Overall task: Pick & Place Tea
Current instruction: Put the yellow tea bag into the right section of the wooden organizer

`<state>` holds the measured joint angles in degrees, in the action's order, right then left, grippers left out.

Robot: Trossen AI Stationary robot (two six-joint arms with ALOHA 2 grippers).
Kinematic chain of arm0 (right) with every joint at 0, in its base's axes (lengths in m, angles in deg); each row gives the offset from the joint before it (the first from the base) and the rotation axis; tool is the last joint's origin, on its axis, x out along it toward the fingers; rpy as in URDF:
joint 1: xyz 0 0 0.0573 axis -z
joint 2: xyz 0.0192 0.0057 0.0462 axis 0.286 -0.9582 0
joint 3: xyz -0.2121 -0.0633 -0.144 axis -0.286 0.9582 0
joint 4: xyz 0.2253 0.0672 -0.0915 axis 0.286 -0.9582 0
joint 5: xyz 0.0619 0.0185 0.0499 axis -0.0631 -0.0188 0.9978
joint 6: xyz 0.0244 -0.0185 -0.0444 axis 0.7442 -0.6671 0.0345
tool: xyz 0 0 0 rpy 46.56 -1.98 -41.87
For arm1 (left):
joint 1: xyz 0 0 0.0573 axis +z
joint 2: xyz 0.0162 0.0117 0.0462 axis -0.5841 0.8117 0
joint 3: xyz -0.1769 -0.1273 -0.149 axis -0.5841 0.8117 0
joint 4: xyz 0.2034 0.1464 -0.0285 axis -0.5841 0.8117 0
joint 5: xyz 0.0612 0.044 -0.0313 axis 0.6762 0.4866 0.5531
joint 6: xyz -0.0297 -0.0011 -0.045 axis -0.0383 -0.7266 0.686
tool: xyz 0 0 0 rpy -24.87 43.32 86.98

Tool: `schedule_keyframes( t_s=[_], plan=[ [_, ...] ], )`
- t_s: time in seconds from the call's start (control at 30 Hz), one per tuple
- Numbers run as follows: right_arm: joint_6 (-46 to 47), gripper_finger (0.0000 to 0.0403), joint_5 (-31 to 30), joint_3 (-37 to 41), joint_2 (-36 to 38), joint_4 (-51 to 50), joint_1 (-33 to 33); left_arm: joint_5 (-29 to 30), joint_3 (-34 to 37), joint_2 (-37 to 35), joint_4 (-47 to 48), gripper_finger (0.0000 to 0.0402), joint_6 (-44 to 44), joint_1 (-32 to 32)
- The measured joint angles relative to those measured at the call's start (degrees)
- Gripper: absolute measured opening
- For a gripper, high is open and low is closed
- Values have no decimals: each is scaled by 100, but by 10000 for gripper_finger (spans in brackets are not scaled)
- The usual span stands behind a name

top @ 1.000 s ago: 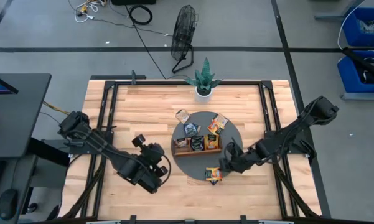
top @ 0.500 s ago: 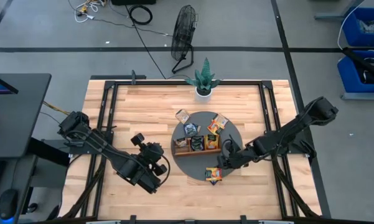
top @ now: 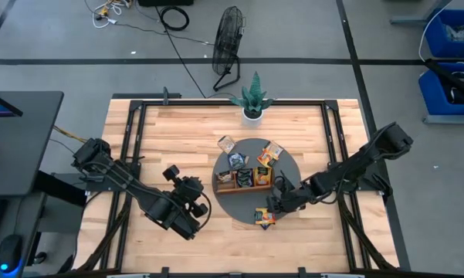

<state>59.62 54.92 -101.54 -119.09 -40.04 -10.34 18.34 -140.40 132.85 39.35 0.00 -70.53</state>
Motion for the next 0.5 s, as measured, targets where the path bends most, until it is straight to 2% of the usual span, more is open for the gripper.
schedule_keyframes(
  t_s=[0.23, 0.37, 0.5],
  plan=[
    [-31, 225, 0, -1, -106, 46, 0, 2, 0, 0, -45, 55, 4, 0],
    [-95, 180, -2, -4, -156, 38, 0, 4, 0, 0, -79, 55, 5, 29],
    [-280, 116, -90, -4, -172, 8, -2, 9, 0, 0, -88, 55, 6, 89]
  ],
)
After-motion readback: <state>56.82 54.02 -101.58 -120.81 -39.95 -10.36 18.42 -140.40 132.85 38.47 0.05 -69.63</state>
